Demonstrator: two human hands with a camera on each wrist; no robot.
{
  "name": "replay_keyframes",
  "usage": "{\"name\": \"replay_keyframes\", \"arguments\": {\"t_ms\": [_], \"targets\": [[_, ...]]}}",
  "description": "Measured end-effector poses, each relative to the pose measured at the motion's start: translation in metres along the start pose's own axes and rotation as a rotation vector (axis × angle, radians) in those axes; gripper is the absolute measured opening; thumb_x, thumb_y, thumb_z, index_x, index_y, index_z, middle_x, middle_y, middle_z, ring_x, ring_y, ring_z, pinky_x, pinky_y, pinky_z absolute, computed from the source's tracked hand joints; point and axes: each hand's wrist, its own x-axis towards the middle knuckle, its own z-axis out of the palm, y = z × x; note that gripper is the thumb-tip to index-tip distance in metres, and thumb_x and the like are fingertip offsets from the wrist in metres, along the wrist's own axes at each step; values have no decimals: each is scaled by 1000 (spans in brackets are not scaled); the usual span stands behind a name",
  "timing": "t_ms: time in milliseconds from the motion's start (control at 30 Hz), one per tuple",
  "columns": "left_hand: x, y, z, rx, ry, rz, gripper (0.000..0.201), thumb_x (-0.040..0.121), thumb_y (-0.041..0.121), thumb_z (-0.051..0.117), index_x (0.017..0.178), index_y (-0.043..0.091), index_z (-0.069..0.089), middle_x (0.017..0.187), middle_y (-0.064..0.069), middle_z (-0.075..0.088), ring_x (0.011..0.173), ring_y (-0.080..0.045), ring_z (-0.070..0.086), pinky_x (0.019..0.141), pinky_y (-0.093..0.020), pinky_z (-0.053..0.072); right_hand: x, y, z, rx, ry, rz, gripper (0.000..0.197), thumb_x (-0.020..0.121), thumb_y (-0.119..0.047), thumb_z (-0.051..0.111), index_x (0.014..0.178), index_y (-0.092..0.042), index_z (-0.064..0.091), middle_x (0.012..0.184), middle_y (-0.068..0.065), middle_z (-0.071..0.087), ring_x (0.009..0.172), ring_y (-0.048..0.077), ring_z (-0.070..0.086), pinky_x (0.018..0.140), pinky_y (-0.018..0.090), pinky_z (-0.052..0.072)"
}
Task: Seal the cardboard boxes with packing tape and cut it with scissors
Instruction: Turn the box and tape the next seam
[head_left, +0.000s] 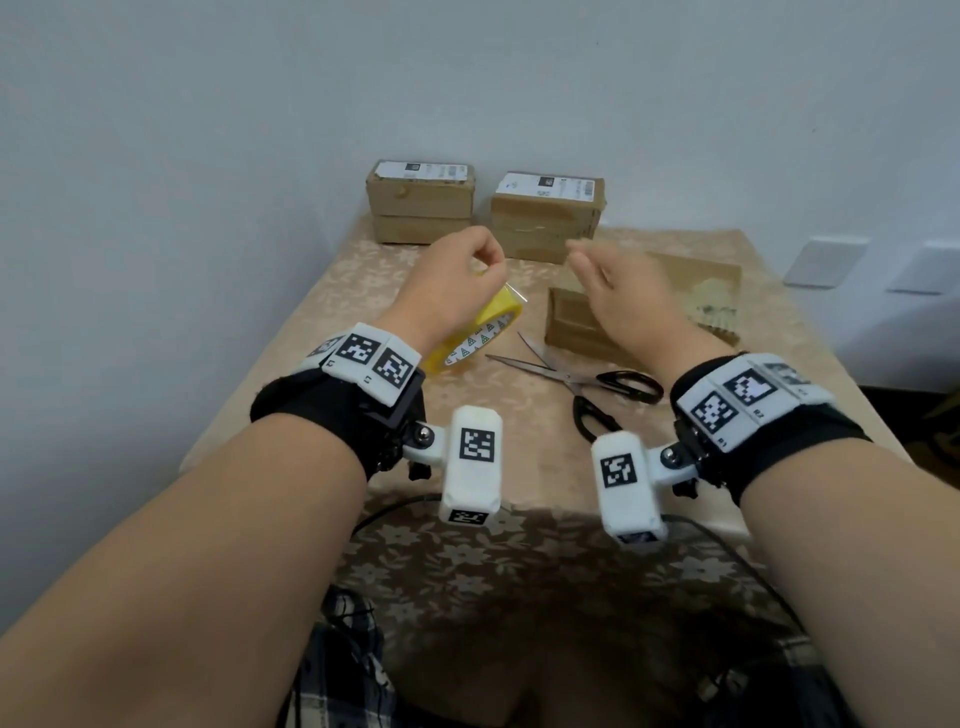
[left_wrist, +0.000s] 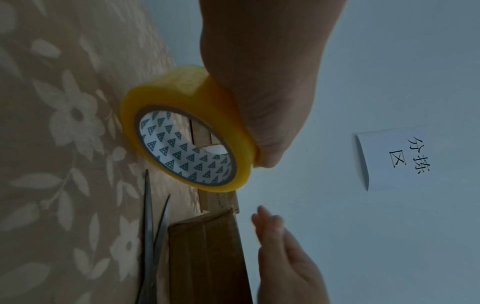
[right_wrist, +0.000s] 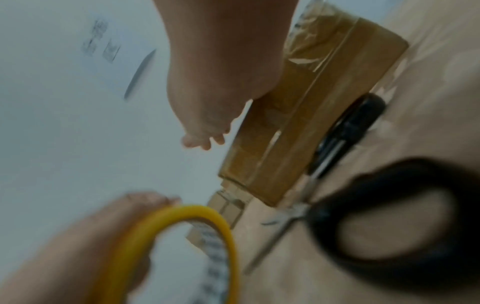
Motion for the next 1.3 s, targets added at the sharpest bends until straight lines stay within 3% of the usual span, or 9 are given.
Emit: {"name": "replay_keyframes", "arguments": {"t_ms": [167, 367, 467, 533, 633, 800, 900, 1067, 1300], "targets": [[-4, 1, 1, -65, -71, 50, 7, 92, 15, 51, 91, 11, 56, 87, 8, 53, 86, -9, 49, 72, -14, 37, -7, -30, -8, 309, -132, 60, 40, 87, -33, 69, 120, -12, 64, 108, -5, 65, 97, 4, 59, 84, 13, 47], [-9, 4, 1, -14, -146, 77, 9, 96, 17, 45, 94, 14, 53, 98, 4, 51, 83, 4, 44, 67, 1, 31, -7, -42, 8, 410, -101, 213, 15, 86, -19, 71, 90, -5, 73, 88, 14, 71, 74, 16, 61, 78, 38, 56], [-10, 6, 0, 4, -166, 63, 9, 93, 16, 47, 98, 17, 54, 101, 4, 51, 85, -4, 46, 64, -1, 32, -6, -40, 10, 414, -67, 258, 13, 87, -19, 69, 79, -8, 70, 87, 17, 71, 77, 25, 66, 79, 46, 57], [-12, 7, -1, 14, -185, 34, 19, 95, 23, 49, 113, 18, 52, 104, 7, 52, 83, -4, 47, 64, -4, 33, -5, -39, 10, 394, -35, 264, 16, 88, -20, 68, 74, -12, 68, 82, 13, 70, 78, 26, 68, 77, 42, 58], [-11, 8, -2, 46, -203, -2, 40, 95, 32, 52, 131, 18, 43, 111, 4, 53, 88, -4, 49, 67, -8, 33, -3, -42, 7, 300, 2, 232, 21, 89, -20, 66, 68, -15, 63, 66, -4, 60, 61, 7, 56, 61, 22, 47], [-8, 8, 2, 64, -185, 65, 15, 94, 28, 54, 105, 18, 54, 111, -2, 55, 100, -11, 49, 81, -22, 37, 1, -43, -5, 222, 12, 184, 20, 90, -22, 65, 80, -5, 69, 66, -6, 56, 60, 1, 48, 59, 19, 38], [-9, 9, 5, 70, -187, 82, 16, 93, 30, 55, 103, 18, 54, 110, -1, 54, 99, -10, 48, 79, -20, 33, -2, -40, -10, 243, 4, 206, 22, 90, -20, 65, 80, -1, 69, 64, -3, 58, 58, 1, 49, 58, 19, 40], [-10, 11, 5, -15, -171, 97, 16, 93, 29, 57, 101, 16, 56, 107, 1, 57, 96, -7, 48, 72, -9, 34, -2, -36, -10, 350, 21, 255, 25, 89, -19, 65, 65, -13, 66, 75, 7, 68, 77, 21, 65, 80, 38, 55], [-10, 16, 6, -68, -130, 16, 8, 96, 23, 52, 95, 16, 54, 92, 10, 50, 69, 3, 44, 59, -3, 34, -5, -31, -7, 426, 43, 266, 10, 88, -15, 67, 78, -15, 65, 68, 3, 66, 68, 16, 64, 71, 29, 54]]}}
